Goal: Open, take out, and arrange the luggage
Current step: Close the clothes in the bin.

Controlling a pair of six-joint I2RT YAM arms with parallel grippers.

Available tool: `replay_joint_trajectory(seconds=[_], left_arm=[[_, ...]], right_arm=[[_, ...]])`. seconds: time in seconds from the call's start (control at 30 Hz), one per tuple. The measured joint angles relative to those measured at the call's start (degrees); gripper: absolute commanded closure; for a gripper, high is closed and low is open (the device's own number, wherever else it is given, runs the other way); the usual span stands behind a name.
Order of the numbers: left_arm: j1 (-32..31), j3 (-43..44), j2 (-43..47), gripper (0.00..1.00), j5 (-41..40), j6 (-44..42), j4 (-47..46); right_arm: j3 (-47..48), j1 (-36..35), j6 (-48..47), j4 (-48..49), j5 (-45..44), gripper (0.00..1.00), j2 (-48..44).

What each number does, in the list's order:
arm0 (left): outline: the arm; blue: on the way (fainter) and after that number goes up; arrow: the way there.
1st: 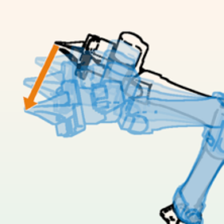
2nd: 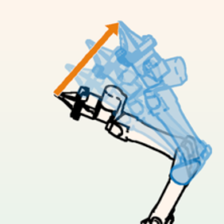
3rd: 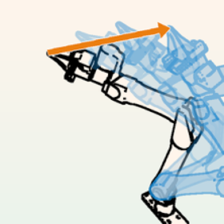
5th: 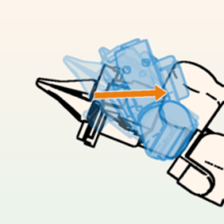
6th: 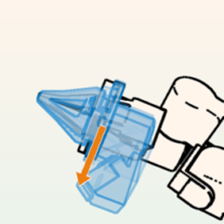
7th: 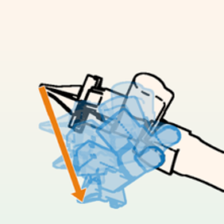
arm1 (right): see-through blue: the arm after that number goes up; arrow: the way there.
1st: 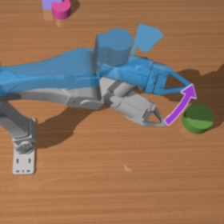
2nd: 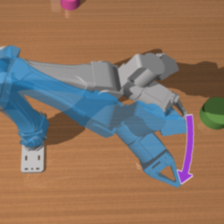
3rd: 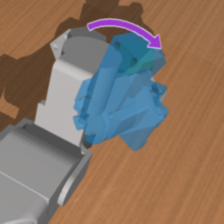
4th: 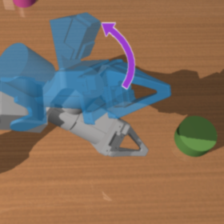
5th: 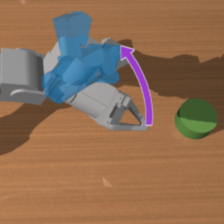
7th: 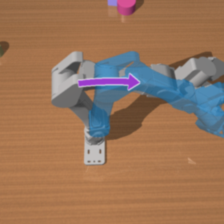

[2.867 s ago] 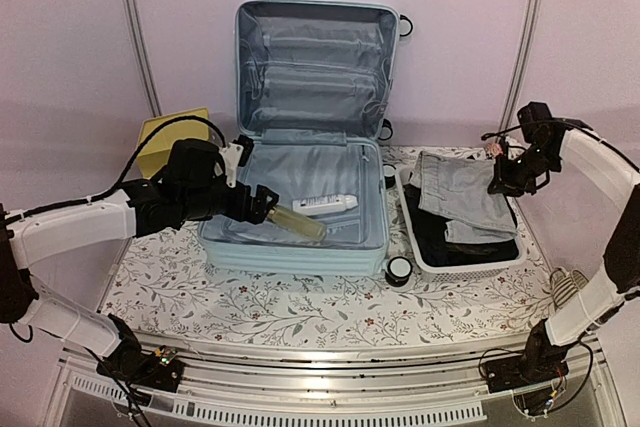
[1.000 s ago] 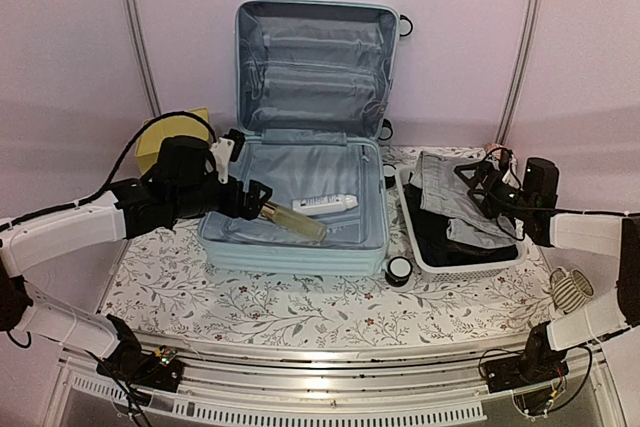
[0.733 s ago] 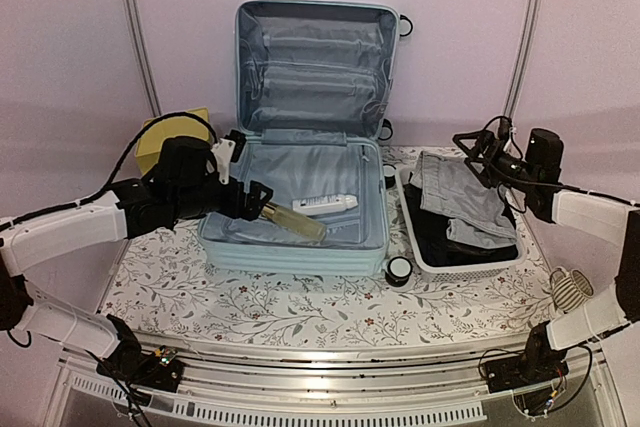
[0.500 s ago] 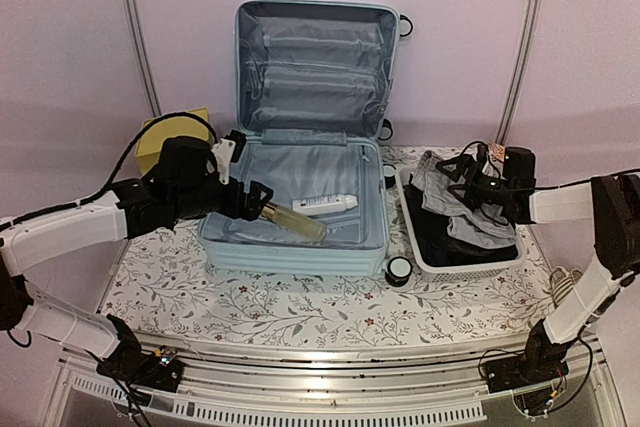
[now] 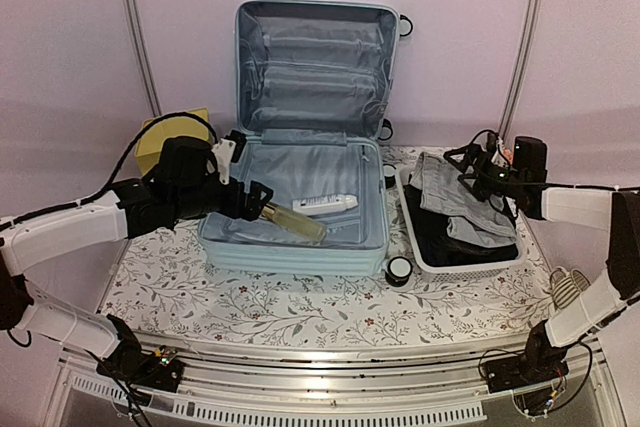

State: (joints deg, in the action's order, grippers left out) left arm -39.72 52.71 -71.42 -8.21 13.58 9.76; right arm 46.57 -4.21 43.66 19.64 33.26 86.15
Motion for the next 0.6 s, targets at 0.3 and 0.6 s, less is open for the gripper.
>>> replay_joint_trajectory(seconds=[0.3,0.6], left_arm=[[0.0,-0.2,-0.2,0.02,0.0,0.0,0.0],[0.0,-0.2,-0.2,0.02,0.0,0.0,0.0]], right_arm=[[-4.7,5.9,-3.7,-3.2,-5.4,0.01,-8.3],[-5.4,8.2,-4.1,-2.1,-1.0,0.01,-2.5]])
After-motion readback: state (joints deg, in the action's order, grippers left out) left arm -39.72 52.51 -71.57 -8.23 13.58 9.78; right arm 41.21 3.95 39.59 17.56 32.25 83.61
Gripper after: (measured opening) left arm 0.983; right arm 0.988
